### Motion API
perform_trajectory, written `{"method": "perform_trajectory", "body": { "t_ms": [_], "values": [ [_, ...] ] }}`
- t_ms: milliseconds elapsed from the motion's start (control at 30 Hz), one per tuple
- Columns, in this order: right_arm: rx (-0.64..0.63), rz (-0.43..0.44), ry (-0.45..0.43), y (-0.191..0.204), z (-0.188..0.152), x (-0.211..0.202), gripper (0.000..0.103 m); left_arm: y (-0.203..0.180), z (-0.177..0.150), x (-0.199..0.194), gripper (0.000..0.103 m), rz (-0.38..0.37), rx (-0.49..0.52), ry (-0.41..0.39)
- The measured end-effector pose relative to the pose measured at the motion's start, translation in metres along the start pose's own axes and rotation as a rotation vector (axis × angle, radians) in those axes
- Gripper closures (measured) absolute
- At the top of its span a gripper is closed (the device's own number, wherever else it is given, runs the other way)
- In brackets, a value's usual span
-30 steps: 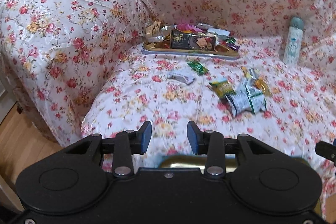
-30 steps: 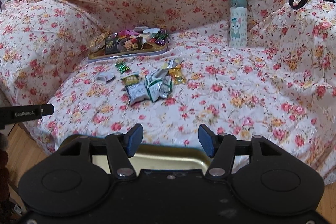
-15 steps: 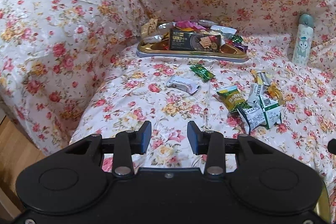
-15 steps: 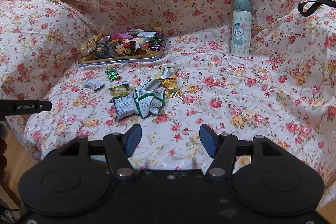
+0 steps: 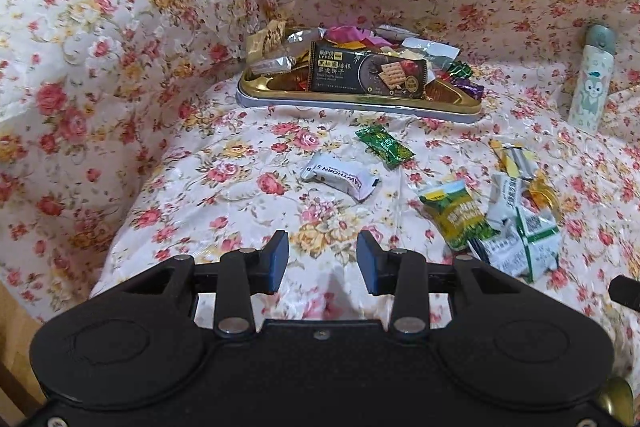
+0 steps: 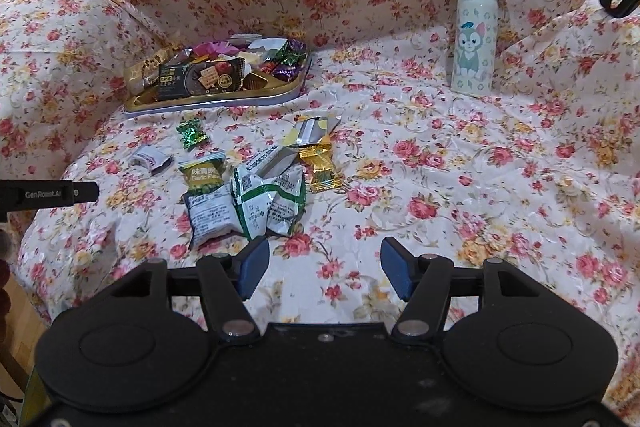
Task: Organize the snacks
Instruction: 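Move both open tools back toward the remaining snacks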
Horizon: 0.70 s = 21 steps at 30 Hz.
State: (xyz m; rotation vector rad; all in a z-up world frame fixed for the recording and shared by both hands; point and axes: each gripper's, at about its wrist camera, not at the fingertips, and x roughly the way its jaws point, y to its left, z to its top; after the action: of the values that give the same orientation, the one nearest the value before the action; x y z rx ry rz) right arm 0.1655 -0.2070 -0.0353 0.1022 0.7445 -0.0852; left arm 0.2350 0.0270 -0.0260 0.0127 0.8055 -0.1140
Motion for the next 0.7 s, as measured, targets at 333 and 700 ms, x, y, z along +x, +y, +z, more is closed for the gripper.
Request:
{"method": "perform_trajectory", "body": {
  "t_ms": [333,700],
  "values": [
    [0.042,0.003,-0.006,-0.007,0.019,0.038,0.039,-0.009,0.01,0.039,0.055,-0.044,0.028,0.027],
    [0.06,-0.028,-0.011,-0.012,0.04,0.072,0.039,-0.036,0.016,0.062,0.055,-0.098,0.133,0.006]
  ]
}}
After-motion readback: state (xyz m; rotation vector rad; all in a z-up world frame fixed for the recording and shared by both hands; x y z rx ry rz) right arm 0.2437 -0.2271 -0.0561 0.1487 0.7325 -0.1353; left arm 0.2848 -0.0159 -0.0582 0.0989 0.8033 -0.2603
